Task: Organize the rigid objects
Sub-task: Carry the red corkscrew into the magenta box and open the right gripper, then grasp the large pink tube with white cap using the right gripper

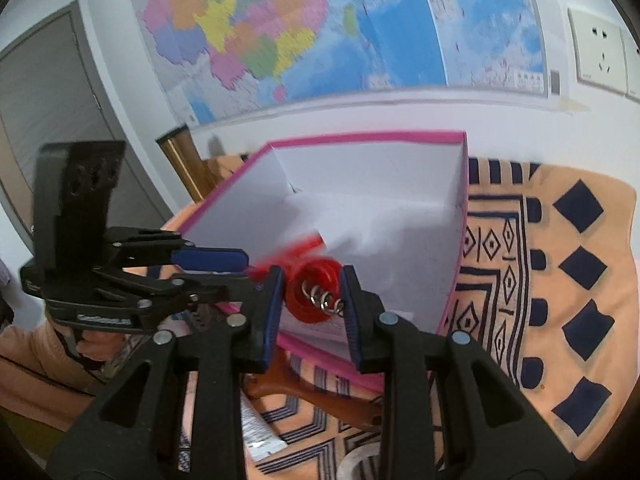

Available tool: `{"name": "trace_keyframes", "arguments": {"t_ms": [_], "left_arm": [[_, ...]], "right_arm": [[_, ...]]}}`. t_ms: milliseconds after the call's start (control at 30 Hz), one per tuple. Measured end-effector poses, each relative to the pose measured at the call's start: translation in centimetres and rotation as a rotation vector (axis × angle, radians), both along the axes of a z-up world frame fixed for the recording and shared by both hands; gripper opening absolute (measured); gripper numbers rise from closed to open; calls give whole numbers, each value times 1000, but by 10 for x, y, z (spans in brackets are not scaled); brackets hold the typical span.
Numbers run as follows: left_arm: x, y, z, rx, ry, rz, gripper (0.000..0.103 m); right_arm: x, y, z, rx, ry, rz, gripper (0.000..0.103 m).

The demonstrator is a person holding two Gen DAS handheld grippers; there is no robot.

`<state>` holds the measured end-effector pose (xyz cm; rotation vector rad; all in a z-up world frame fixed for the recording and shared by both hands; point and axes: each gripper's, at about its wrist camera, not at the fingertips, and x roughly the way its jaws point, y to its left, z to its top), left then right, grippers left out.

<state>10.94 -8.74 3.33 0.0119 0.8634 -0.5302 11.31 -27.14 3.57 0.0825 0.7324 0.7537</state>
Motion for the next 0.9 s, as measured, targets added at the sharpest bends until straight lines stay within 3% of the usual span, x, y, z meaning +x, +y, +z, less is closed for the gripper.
{"name": "trace_keyframes", "arguments": {"t_ms": [167,400,567,767,900], "left_arm": [[-5,-3,-1,17,-21,-4,33],[-38,18,17,-37,-121,-19,41],[-63,29,13,-32,-149,-32,48],[-73,31,-19,27,-81,-27,48],[-78,41,-30,19,-54,4,48]], "right_arm": [[7,2,-10,-61,13,-51,31],[-18,-19,-1,1,-12,-88,31],[-54,-24,-1,47,-13,-76,40],[-90,-15,-36,61,98,-43,46],[-104,-11,-65,84,197,-48,46]]}}
